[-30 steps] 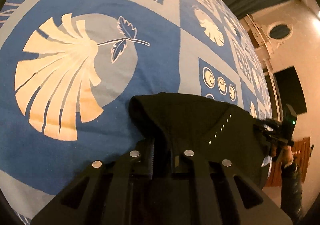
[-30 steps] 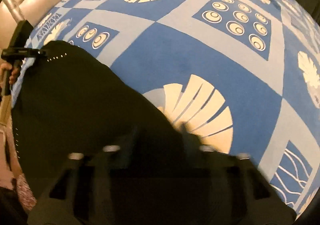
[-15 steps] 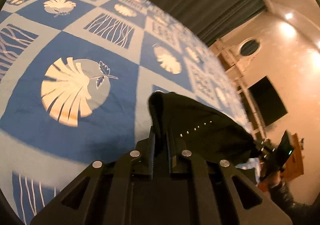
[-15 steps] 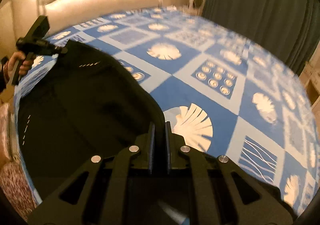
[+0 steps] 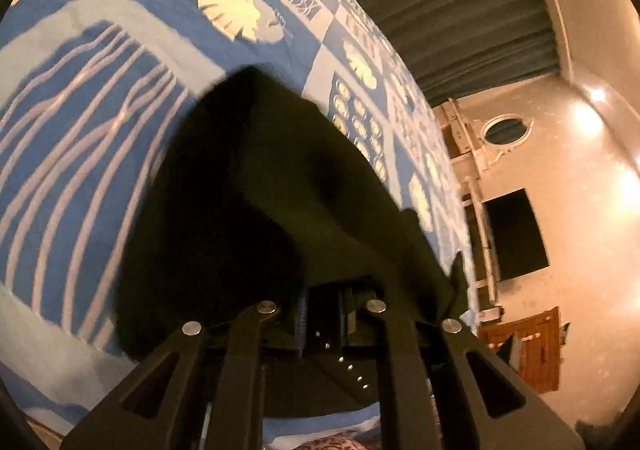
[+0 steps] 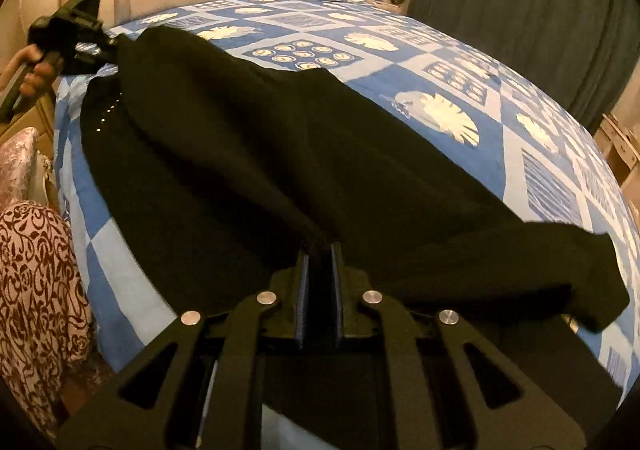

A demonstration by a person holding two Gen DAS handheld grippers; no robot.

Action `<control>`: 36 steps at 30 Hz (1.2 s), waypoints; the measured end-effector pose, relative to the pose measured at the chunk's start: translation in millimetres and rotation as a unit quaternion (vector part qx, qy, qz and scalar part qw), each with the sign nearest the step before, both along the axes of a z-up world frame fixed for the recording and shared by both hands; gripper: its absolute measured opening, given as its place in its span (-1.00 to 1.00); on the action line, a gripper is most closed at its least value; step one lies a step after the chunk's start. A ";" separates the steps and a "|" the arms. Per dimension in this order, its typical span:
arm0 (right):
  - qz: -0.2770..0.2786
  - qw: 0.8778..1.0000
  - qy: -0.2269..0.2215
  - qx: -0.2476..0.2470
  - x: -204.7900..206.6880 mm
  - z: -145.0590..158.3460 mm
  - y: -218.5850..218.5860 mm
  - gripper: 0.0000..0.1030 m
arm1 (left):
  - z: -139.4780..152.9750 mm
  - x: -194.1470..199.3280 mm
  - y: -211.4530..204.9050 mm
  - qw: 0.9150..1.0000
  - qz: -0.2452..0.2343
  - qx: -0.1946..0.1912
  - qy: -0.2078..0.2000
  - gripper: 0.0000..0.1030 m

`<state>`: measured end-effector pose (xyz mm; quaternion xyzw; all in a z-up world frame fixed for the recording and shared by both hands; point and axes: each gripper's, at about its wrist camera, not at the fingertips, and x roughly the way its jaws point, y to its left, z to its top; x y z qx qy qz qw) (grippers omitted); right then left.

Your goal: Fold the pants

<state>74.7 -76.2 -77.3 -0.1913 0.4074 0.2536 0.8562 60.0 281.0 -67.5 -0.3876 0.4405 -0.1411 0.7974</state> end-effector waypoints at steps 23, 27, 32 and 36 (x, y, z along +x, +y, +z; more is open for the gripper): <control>-0.022 1.000 -0.001 0.016 -6.1 -6.7 -2.8 -0.77 | -19.7 -50.5 14.2 0.958 0.236 -0.158 -0.021 0.62; -0.023 1.000 -0.003 0.016 -6.9 -6.1 -1.8 -0.77 | -15.1 -41.0 8.5 0.962 0.244 -0.120 -0.009 0.36; -0.024 1.000 -0.014 0.004 -10.2 -3.9 2.1 -0.77 | -25.4 -37.0 9.9 0.959 0.259 -0.106 0.045 -0.79; -0.022 0.999 -0.038 -0.018 -17.3 1.7 8.8 -0.79 | -13.4 -48.7 7.8 0.958 0.270 -0.091 0.038 -0.79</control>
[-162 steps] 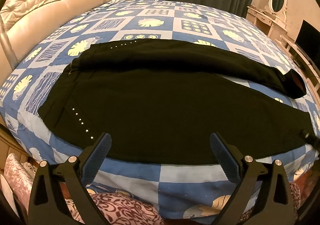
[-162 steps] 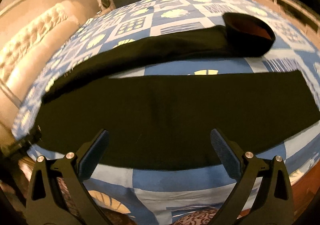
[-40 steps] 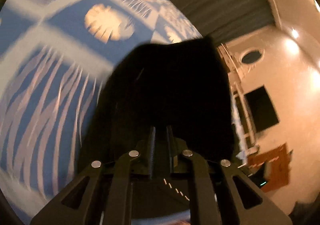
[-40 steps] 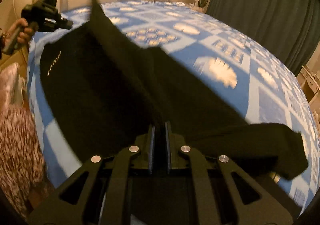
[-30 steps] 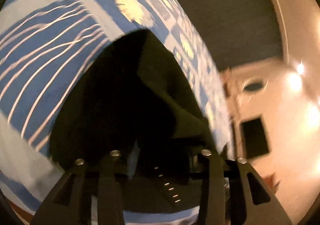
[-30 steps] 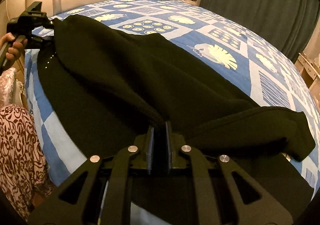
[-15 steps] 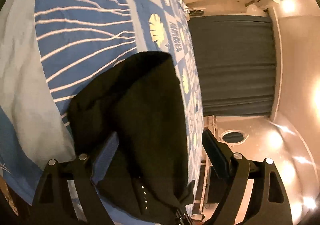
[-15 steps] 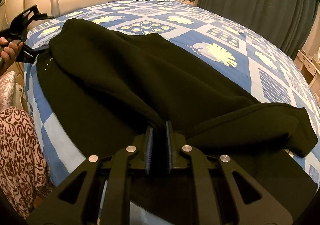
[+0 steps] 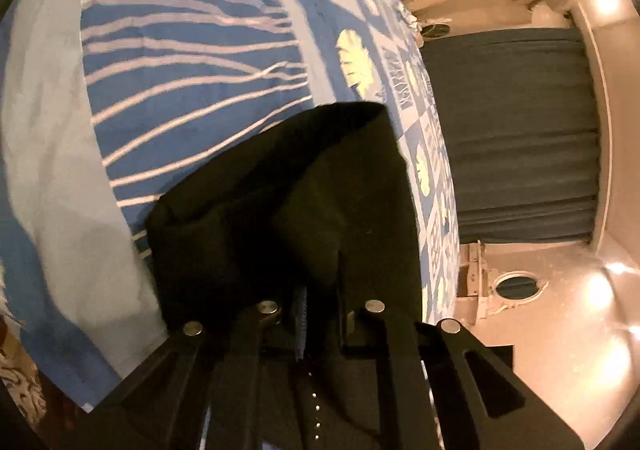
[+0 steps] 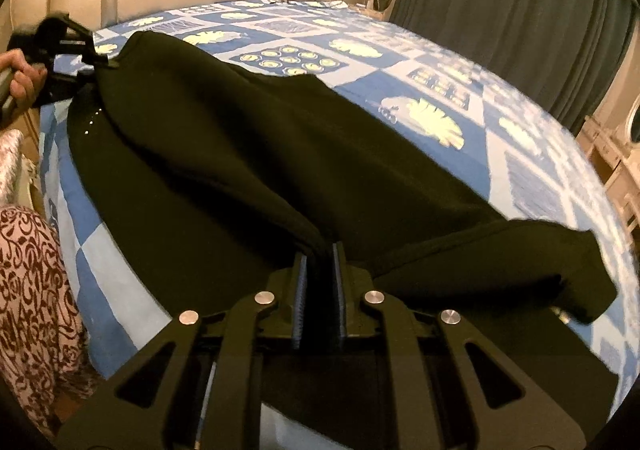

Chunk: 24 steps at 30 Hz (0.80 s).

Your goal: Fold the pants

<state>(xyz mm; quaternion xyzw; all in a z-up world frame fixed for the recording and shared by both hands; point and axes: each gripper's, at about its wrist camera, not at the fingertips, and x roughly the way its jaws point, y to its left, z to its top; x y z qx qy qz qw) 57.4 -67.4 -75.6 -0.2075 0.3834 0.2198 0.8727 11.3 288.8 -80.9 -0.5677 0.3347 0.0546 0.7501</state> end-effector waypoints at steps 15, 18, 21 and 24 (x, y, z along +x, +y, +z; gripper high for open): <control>0.006 1.000 0.006 -0.024 -43.1 -4.8 5.4 -0.79 | -14.0 -33.3 8.0 0.999 -0.016 0.043 0.026 -0.79; 0.007 1.000 0.006 -0.030 -42.7 -5.9 7.0 -0.77 | -8.4 -29.2 2.0 0.996 -0.031 0.080 0.028 -0.76; 0.005 1.000 0.011 -0.022 -44.0 -4.2 4.6 -0.70 | -3.5 -31.7 1.3 0.995 -0.041 0.091 0.025 -0.72; -0.014 0.997 0.056 0.043 -36.7 8.3 -10.9 -0.49 | -0.6 -37.4 0.4 0.994 -0.043 0.092 0.030 -0.70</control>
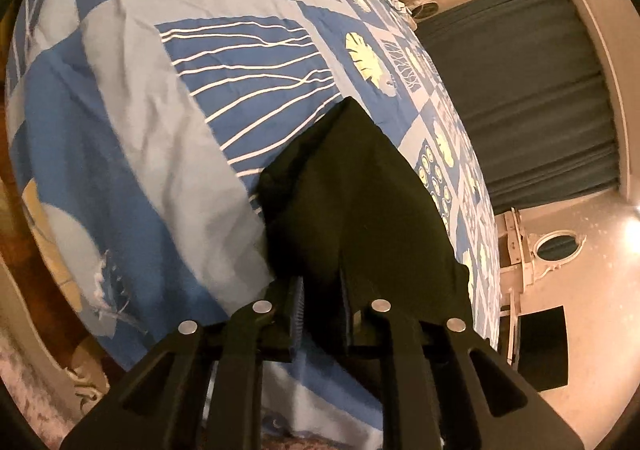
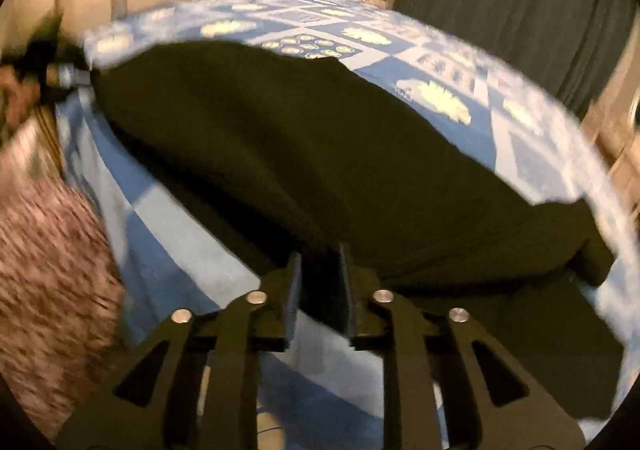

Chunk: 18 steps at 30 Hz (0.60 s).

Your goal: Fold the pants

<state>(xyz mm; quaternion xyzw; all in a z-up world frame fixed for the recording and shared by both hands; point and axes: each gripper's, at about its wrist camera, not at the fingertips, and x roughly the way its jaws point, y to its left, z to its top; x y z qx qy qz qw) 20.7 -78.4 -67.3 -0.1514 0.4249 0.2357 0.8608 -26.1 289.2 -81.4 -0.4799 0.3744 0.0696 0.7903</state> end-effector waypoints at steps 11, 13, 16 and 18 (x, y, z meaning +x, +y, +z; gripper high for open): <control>-0.263 0.949 0.042 0.168 139.0 84.2 -188.1 0.52 | 59.9 21.1 -54.3 0.979 -0.080 0.190 0.003 0.63; -0.345 0.919 0.078 0.174 193.1 73.7 -233.0 0.52 | 66.5 36.0 -72.8 0.968 -0.102 0.229 0.002 0.64; -0.427 0.881 0.129 0.158 256.7 42.4 -273.0 0.51 | 68.1 54.4 -95.2 0.956 -0.127 0.265 -0.001 0.65; -0.457 0.871 0.139 0.114 284.4 23.3 -279.8 0.51 | 65.1 65.8 -111.7 0.953 -0.148 0.266 -0.003 0.65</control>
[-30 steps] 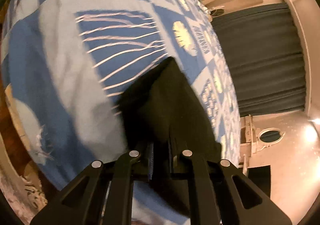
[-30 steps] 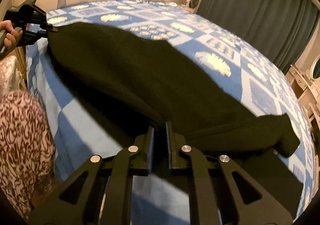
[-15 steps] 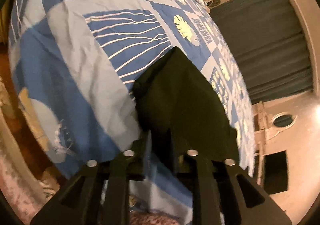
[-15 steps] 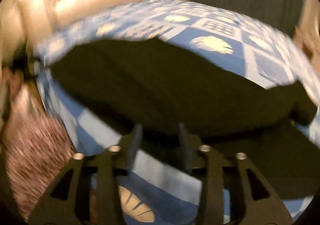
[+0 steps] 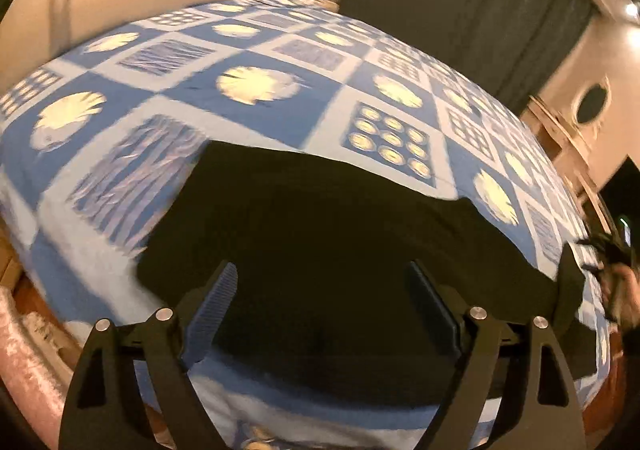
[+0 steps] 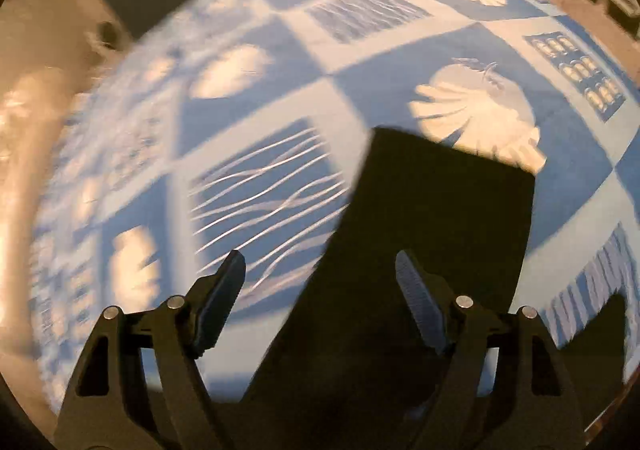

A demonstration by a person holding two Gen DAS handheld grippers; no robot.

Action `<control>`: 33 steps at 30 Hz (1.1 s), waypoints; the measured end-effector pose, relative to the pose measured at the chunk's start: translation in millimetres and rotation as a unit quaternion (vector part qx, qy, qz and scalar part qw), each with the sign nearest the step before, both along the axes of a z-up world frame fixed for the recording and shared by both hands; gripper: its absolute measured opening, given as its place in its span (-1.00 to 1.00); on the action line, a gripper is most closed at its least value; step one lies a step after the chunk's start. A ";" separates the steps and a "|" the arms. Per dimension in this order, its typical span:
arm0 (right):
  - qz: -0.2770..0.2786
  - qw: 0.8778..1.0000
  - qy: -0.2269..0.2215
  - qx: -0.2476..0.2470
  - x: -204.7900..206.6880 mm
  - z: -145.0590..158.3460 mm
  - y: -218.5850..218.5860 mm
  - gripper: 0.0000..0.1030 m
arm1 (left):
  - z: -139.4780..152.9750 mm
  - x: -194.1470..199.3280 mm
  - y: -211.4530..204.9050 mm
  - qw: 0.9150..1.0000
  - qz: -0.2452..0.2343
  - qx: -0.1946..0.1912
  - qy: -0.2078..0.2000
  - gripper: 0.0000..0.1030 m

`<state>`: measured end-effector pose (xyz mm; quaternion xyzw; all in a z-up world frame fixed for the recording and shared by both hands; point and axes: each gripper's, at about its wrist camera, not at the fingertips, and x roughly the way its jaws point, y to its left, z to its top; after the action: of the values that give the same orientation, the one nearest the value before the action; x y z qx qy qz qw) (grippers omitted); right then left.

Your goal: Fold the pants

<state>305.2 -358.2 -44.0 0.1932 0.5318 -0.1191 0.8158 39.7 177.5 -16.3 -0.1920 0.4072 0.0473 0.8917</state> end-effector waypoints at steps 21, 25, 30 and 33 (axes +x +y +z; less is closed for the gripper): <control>-0.028 0.982 -0.120 0.146 -163.7 66.4 -113.3 -0.86 | -4.5 16.6 -147.9 0.983 -0.148 -0.104 0.035 0.65; -0.048 0.974 -0.126 0.180 -226.3 59.7 -148.6 -0.86 | -13.7 11.6 -179.8 0.973 -0.173 -0.141 0.055 0.65; -0.084 0.964 -0.101 0.230 -271.3 9.0 -171.5 -0.86 | -28.9 -0.2 -222.9 0.952 -0.187 -0.229 0.077 0.65; -0.090 0.961 -0.101 0.242 -275.8 -2.0 -175.0 -0.86 | -34.5 -8.2 -247.4 0.936 -0.187 -0.288 0.080 0.65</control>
<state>29.4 -533.2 -46.1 0.4432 0.4401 -0.0401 0.7799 31.5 -69.8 -50.8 -0.3564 0.5022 -0.2248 0.7552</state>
